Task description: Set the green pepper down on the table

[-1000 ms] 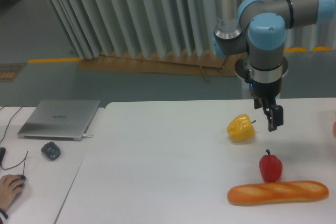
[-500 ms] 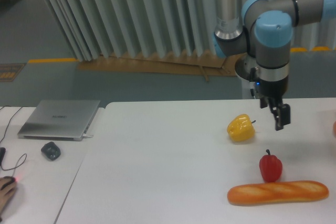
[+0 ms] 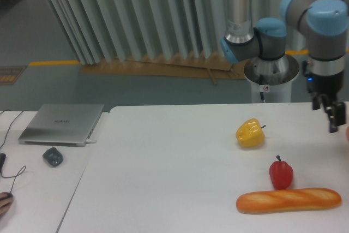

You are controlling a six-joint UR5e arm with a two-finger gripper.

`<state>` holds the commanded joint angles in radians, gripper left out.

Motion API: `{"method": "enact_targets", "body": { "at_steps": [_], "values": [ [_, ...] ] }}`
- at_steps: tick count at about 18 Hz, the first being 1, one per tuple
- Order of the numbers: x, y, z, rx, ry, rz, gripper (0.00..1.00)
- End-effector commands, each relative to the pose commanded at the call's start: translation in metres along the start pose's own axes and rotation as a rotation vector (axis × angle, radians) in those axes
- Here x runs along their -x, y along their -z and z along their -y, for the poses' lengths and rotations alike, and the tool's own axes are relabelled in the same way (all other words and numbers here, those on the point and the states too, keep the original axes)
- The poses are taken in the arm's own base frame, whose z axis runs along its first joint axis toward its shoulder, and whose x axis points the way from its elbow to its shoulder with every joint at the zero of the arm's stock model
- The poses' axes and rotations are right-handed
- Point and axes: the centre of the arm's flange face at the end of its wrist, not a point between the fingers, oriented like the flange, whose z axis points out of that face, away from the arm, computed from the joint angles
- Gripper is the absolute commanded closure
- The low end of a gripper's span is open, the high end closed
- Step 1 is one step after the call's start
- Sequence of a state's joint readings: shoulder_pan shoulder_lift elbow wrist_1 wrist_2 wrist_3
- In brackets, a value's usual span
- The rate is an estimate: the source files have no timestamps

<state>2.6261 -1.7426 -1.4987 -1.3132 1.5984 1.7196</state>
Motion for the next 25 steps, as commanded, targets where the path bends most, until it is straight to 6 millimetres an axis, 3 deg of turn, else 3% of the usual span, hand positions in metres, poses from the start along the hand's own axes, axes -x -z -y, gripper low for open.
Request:
{"method": "enact_targets", "body": {
  "at_steps": [8,13,16,18,25],
  "values": [
    [0.015,-0.004,-0.059,0.035,0.082,0.090,0.00],
    [0.021,-0.029,-0.083,0.038,0.079,0.057,0.00],
    [0.027,-0.060,-0.087,0.030,0.092,0.010,0.00],
    [0.028,-0.066,-0.103,0.027,0.110,0.003,0.00],
    [0.046,-0.092,-0.128,0.046,0.135,0.053,0.00]
  ]
}}
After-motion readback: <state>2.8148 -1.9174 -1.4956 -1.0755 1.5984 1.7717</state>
